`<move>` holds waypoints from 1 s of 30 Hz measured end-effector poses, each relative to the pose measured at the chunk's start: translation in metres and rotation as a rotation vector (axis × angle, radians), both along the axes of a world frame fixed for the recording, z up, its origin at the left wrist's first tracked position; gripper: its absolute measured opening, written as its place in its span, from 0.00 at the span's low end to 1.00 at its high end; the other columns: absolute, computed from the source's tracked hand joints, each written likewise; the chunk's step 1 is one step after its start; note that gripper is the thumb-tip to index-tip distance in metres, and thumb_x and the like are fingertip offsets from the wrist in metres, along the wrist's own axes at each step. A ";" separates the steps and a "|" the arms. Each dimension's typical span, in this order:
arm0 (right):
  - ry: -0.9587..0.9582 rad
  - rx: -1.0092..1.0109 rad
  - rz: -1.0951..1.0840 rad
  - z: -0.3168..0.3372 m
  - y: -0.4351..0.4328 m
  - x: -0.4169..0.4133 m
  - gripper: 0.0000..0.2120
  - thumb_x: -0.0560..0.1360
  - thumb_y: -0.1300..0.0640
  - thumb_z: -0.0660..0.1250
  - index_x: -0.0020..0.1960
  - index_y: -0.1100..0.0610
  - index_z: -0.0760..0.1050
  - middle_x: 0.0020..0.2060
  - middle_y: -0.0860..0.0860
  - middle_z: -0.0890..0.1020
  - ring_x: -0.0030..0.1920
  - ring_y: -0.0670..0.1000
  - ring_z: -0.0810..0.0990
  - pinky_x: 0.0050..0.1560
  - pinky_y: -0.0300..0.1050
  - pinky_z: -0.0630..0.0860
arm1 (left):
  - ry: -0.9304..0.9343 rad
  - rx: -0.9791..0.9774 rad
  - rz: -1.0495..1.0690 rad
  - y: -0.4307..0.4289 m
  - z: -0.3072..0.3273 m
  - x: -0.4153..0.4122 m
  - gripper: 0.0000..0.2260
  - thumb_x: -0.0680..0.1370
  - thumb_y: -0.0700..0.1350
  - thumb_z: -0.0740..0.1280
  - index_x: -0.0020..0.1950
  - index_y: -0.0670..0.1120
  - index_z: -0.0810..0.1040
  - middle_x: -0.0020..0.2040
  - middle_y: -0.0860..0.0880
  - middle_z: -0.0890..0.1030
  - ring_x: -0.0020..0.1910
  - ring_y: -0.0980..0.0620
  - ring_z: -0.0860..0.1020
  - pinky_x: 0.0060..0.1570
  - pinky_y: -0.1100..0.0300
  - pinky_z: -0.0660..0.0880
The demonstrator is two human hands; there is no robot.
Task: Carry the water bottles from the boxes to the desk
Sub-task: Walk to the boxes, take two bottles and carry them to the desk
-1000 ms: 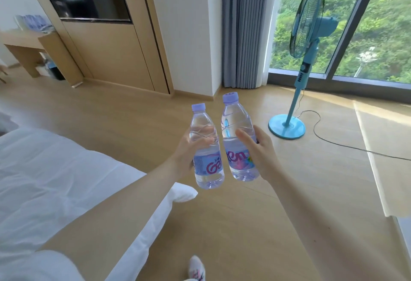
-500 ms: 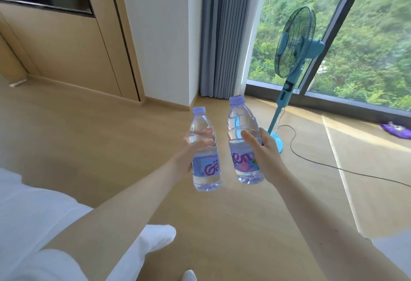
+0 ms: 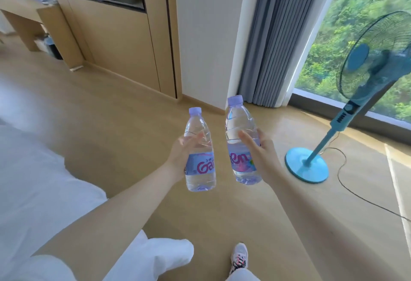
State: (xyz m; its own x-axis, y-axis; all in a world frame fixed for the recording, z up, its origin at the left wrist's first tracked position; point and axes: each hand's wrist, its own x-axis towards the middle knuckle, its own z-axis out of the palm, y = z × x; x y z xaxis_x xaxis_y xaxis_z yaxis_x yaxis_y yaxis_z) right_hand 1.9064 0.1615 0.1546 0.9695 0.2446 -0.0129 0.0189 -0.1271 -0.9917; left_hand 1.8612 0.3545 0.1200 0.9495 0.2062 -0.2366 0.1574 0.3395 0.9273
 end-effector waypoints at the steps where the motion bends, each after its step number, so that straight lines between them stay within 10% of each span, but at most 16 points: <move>1: 0.011 0.015 0.024 -0.003 0.006 0.011 0.06 0.75 0.46 0.70 0.49 0.45 0.76 0.42 0.46 0.84 0.42 0.45 0.85 0.41 0.42 0.81 | 0.013 -0.012 0.034 0.005 -0.001 0.005 0.10 0.71 0.52 0.72 0.41 0.46 0.81 0.37 0.46 0.81 0.37 0.46 0.80 0.44 0.54 0.78; 30: 0.284 0.024 0.493 -0.056 0.166 0.339 0.24 0.67 0.34 0.69 0.53 0.52 0.78 0.46 0.51 0.85 0.46 0.50 0.85 0.49 0.48 0.81 | 0.296 -0.014 0.563 0.116 -0.029 0.223 0.13 0.72 0.53 0.72 0.53 0.49 0.79 0.50 0.45 0.83 0.43 0.44 0.82 0.51 0.50 0.78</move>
State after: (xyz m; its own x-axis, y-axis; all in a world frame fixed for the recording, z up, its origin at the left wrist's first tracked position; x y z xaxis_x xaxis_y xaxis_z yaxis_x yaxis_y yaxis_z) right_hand 2.2452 0.3272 0.0987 0.7001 0.6706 -0.2453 -0.1978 -0.1479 -0.9690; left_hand 2.0838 0.4706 0.0908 0.5909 0.6495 -0.4784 0.2002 0.4564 0.8669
